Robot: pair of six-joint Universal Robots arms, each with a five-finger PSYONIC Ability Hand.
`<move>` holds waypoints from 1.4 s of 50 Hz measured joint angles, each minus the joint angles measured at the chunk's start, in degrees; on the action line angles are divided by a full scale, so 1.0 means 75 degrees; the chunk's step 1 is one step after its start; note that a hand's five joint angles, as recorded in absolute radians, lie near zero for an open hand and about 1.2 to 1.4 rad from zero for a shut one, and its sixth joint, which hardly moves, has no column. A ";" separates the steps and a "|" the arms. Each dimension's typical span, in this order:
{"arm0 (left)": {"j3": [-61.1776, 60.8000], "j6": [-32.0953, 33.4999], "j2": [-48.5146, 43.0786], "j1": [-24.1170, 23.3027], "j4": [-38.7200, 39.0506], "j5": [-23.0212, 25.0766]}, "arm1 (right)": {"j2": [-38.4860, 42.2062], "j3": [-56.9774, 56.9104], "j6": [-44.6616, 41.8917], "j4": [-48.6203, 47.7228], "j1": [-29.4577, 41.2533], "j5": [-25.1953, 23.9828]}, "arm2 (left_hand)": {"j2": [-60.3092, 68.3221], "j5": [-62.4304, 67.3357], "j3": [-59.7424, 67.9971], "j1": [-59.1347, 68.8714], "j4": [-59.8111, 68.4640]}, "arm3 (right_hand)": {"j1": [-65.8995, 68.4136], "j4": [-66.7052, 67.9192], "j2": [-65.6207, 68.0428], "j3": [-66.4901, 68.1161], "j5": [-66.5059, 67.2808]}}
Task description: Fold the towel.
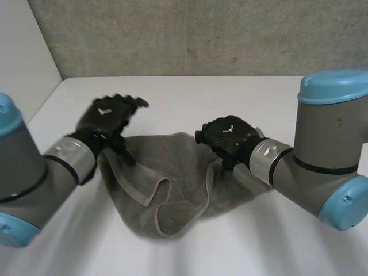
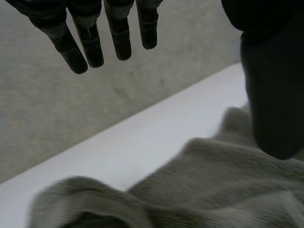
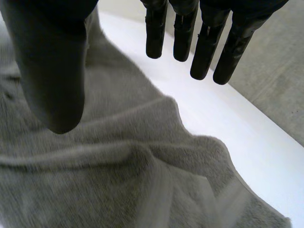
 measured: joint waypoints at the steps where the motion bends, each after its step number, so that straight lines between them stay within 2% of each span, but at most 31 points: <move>1: -0.0001 0.0078 -0.0118 -0.0123 -0.0003 -0.0013 | 0.0109 -0.0010 -0.0319 -0.0002 0.0003 0.0010 | 0.0046 0.0071 0.0071 0.0054 0.0060 | 0.0001 0.0000 0.0000 0.0000 0.0001; 8: 0.0073 0.0578 -0.0981 -0.0672 0.0008 -0.0159 | 0.0730 -0.0117 -0.1635 -0.0005 0.0014 0.0031 | 0.0227 0.0253 0.0267 0.0289 0.0352 | 0.0001 0.0000 0.0000 0.0000 0.0021; 24: 0.0893 0.0934 -0.2624 -0.1196 0.0117 -0.0642 | 0.1621 -0.0537 -0.2302 -0.0171 0.0024 0.0024 | 0.1404 0.1475 0.1472 0.1527 0.1602 | 0.0001 0.0000 0.0000 0.0000 0.0035; 30: 0.1244 0.1295 -0.2998 -0.1361 0.0102 -0.0691 | 0.1884 -0.0619 -0.2527 -0.0311 0.0026 0.0020 | 0.2382 0.2352 0.2413 0.2443 0.2522 | 0.0043 0.0067 0.0011 0.0021 0.0349; 38: 0.1634 0.1698 -0.3354 -0.1466 0.0067 -0.0873 | 0.2217 -0.0776 -0.2578 -0.0403 0.0032 -0.0036 | 0.4502 0.4362 0.4494 0.4576 0.4642 | 0.0404 0.0567 0.0023 0.0327 0.0878; 45: 0.1845 0.2086 -0.3497 -0.1472 0.0011 -0.1221 | 0.2350 -0.0852 -0.2561 -0.0695 0.0020 -0.0046 | 0.5173 0.5051 0.5173 0.5232 0.5298 | 0.2400 0.2365 0.2167 0.2279 0.2471; 51: 0.2016 0.2550 -0.3624 -0.1466 -0.0128 -0.1445 | 0.2284 -0.0895 -0.2528 -0.1108 0.0015 -0.0004 | 0.7126 0.6988 0.7158 0.7173 0.7267 | 0.6672 0.6585 0.6420 0.6417 0.6743; 53: 0.2085 0.2651 -0.3671 -0.1463 -0.0173 -0.1474 | 0.2257 -0.0916 -0.2520 -0.1206 0.0015 0.0003 | 0.7945 0.7895 0.8009 0.7963 0.8119 | 0.7360 0.7337 0.7035 0.7077 0.7440; 54: 0.2140 0.2696 -0.3704 -0.1461 -0.0199 -0.1487 | 0.2244 -0.0936 -0.2515 -0.1258 0.0015 0.0008 | 0.8591 0.8557 0.8717 0.8543 0.8814 | 0.7395 0.7465 0.7054 0.7196 0.7520; 56: 0.2272 0.2741 -0.3766 -0.1455 -0.0226 -0.1502 | 0.2233 -0.0992 -0.2512 -0.1350 0.0012 0.0022 | 0.8961 0.8899 0.9173 0.8670 0.9214 | 0.7395 0.7487 0.7054 0.7218 0.7536; 63: 0.3284 0.2741 -0.3925 -0.1348 -0.0240 -0.1762 | 0.2232 -0.1570 -0.2518 -0.2023 -0.0054 0.0412 | 0.9054 0.8975 0.9315 0.8700 0.9307 | 0.7398 0.7488 0.7054 0.7237 0.7542; 67: 0.4287 0.2631 -0.3802 -0.1140 -0.0188 -0.2258 | 0.2091 -0.2084 -0.2462 -0.2996 -0.0215 0.1002 | 0.9107 0.9034 0.9337 0.8702 0.9307 | 0.7401 0.7490 0.7054 0.7283 0.7564; 70: 0.5092 0.2227 -0.3380 -0.0867 0.0055 -0.2748 | 0.1579 -0.2239 -0.2249 -0.4347 -0.0333 0.1437 | 0.9108 0.9037 0.9344 0.8712 0.9308 | 0.7403 0.7490 0.7055 0.7316 0.7567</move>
